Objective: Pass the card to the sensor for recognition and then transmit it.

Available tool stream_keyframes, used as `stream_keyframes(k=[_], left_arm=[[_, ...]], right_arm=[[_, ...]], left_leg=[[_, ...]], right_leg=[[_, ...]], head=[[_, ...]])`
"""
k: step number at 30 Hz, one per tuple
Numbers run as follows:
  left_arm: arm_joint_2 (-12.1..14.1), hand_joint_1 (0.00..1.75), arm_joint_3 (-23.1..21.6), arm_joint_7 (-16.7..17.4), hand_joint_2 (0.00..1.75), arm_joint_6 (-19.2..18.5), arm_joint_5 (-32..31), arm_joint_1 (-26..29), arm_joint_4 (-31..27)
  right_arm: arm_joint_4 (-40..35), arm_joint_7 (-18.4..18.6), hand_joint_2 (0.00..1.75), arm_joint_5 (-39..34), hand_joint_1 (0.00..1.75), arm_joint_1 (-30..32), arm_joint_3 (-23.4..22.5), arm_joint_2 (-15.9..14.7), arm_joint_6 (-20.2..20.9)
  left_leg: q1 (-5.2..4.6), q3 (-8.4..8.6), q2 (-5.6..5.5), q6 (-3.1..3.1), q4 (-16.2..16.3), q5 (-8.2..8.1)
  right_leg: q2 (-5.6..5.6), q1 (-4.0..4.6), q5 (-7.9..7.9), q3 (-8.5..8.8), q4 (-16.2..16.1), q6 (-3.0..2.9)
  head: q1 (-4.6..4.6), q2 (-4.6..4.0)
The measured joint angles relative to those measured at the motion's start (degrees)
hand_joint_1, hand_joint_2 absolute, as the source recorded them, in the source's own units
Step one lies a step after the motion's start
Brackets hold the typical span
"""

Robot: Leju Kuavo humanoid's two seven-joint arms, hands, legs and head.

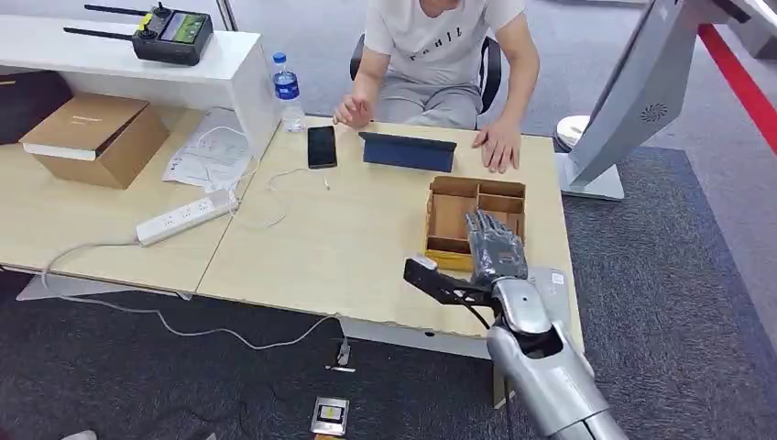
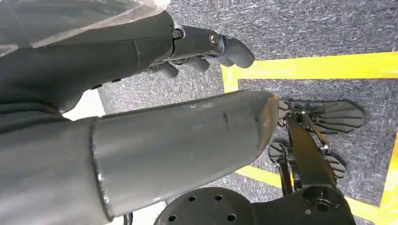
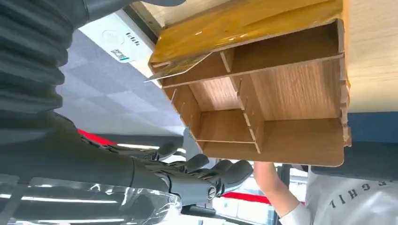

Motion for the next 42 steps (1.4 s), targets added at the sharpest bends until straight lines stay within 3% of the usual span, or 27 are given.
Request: stream_keyframes(k=[12,42], left_arm=[[0.0,0.00,0.0,-0.2,0.00,-0.7,-0.7,0.0,0.0],[0.7,0.00,0.0,-1.2,0.00,-2.1,-1.7,0.0,0.0]], right_arm=[[3.5,-0.2,1.75,-0.3,0.00,-1.9,-0.9,-0.1,-1.3],[6.3,0.7,1.75,0.4,0.00,-2.6,-2.7,-2.5,-0.1]], left_leg=[[0.00,0.00,0.00,0.00,0.0,0.00],[0.00,0.00,0.00,0.00,0.0,0.00]], right_leg=[[0.00,0.00,0.00,0.00,0.0,0.00],[0.00,0.00,0.00,0.00,0.0,0.00]], head=[[0.00,0.00],[-0.02,0.00]])
